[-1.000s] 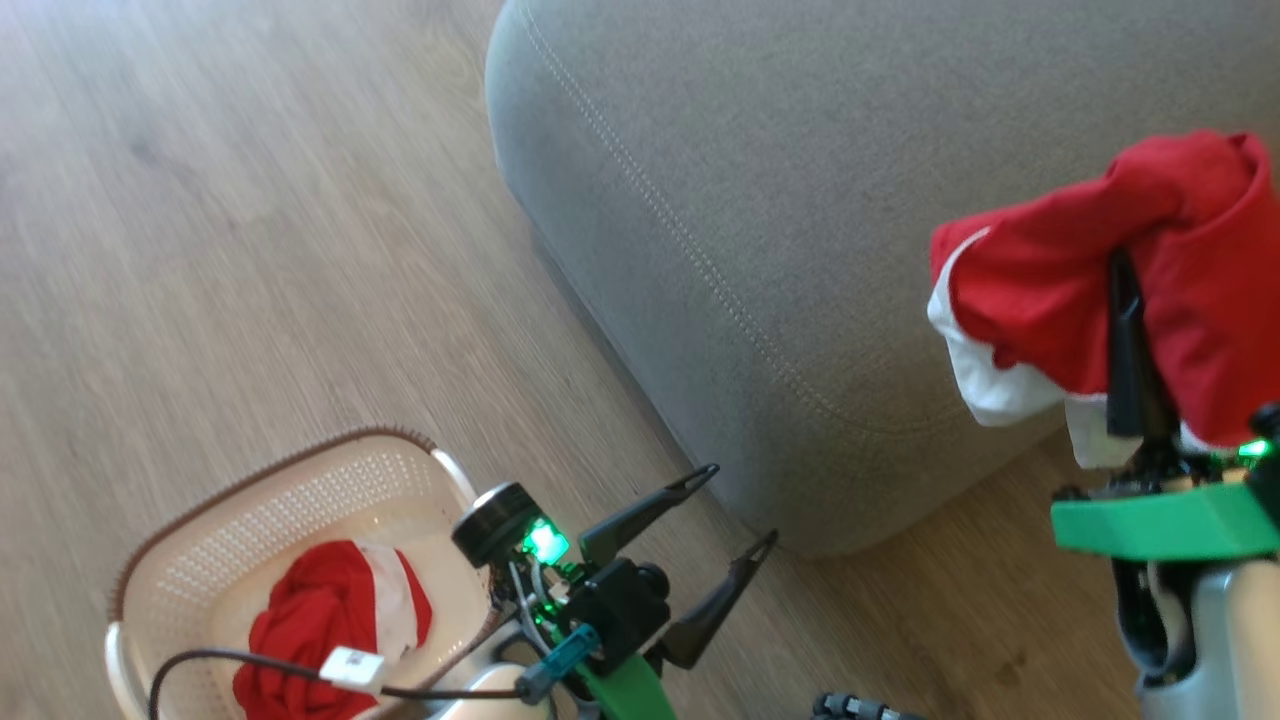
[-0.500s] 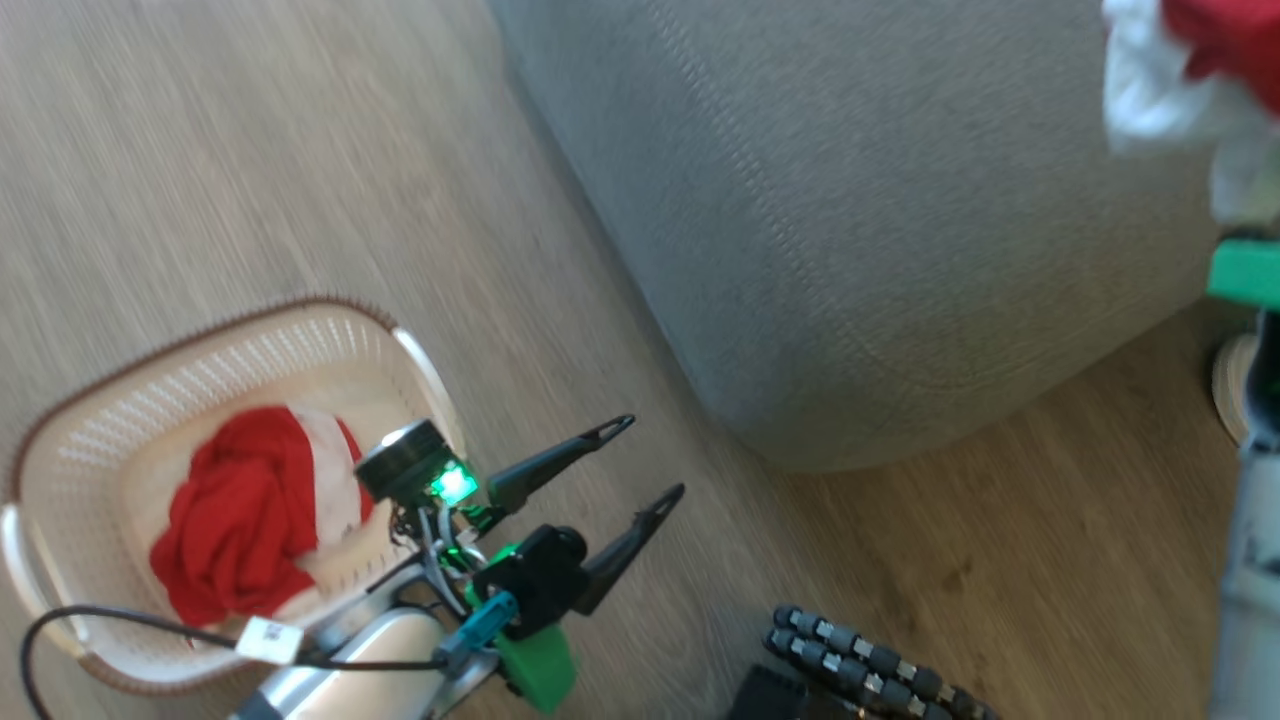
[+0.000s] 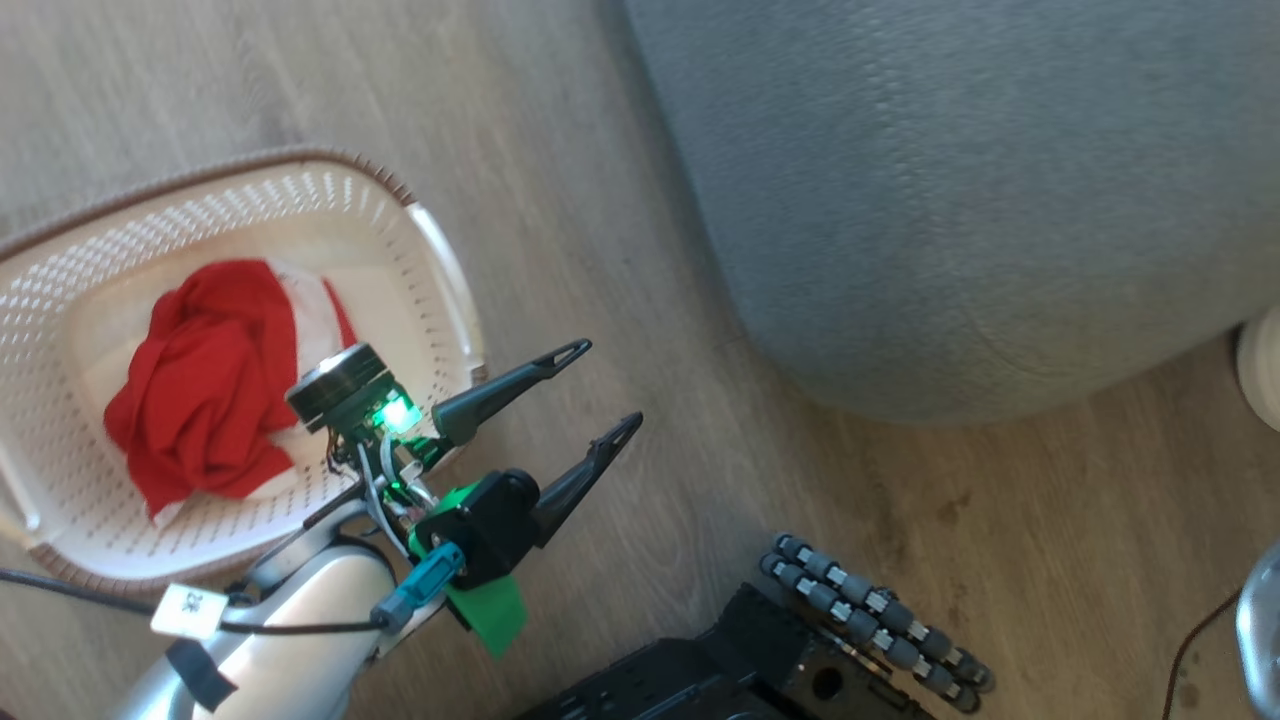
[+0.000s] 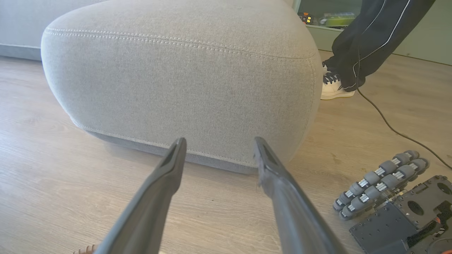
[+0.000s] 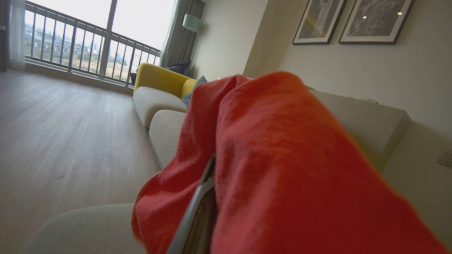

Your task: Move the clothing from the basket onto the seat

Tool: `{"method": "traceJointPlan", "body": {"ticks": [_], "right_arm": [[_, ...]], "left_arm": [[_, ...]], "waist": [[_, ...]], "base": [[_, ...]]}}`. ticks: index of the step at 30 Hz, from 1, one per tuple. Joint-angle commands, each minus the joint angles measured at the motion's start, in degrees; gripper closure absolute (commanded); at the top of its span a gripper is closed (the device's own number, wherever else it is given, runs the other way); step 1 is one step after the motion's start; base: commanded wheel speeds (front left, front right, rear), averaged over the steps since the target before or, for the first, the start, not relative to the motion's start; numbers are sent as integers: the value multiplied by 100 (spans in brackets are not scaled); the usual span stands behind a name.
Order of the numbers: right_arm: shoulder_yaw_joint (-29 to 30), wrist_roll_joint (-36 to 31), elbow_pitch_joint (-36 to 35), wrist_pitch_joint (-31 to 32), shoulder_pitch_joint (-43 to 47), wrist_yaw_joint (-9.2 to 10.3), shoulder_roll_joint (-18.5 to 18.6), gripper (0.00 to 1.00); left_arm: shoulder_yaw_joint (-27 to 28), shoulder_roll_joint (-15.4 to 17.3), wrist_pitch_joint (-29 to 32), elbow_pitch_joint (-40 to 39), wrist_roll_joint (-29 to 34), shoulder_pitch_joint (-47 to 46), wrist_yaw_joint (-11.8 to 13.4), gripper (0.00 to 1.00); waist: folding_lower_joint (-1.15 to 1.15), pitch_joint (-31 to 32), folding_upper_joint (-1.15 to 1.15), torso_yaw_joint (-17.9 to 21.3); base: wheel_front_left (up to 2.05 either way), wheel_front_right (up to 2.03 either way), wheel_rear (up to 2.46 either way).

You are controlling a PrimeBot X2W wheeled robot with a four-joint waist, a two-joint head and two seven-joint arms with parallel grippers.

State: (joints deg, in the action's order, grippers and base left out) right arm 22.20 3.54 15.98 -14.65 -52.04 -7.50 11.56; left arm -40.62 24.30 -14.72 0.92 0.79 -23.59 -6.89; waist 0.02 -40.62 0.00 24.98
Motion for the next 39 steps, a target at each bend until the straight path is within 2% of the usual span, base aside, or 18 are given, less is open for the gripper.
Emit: {"method": "traceJointPlan", "body": {"ticks": [1, 5, 11, 15, 22, 25, 32, 38, 39], "right_arm": [[98, 30, 16, -35, -198, 1, 254, 100], [347, 9, 899, -35, -772, 1, 591, 100], [836, 282, 2667, 170, -1683, 1, 706, 100], [911, 152, 3367, 233, -2192, 1, 957, 100], [1520, -618, 4081, 84, -2573, 1, 1287, 100], [1543, -924, 4285, 105, -2565, 1, 1291, 100], [1670, -1568, 4985, 661, -2578, 1, 1200, 100], [1700, -1841, 5191, 833, -2659, 1, 1144, 100], [1702, -1879, 5196, 815, -2669, 1, 1133, 78]], "left_arm": [[126, 73, -28, -221, -81, -44, -14, 0], [-30, 135, -28, -252, -55, -149, -25, 0], [-71, 112, -28, -281, -118, -206, -12, 0], [57, 8, -28, -309, -251, -192, 61, 0], [58, -95, -28, -343, -233, -178, 56, 0], [94, -125, -28, -342, -233, -191, 63, 0], [126, -196, -28, -315, -209, -246, 49, 0], [166, -175, -28, -288, -213, -198, 39, 0], [169, -174, -28, -279, -215, -193, 36, 0]], "waist": [[-2, -189, 0, -217], [-2, -311, 0, -432], [-2, -458, 0, -691], [-2, -540, 0, -874], [-2, -575, 0, -1149], [-2, -591, 0, -1186], [-2, -586, 0, -1187], [-2, -546, 0, -1119], [-2, -532, 0, -1112]], "base": [[0, 0, 0], [0, 0, 0], [0, 0, 0], [0, 0, 0], [0, 0, 0], [0, 0, 0], [0, 0, 0], [0, 0, 0], [0, 0, 0]]}}
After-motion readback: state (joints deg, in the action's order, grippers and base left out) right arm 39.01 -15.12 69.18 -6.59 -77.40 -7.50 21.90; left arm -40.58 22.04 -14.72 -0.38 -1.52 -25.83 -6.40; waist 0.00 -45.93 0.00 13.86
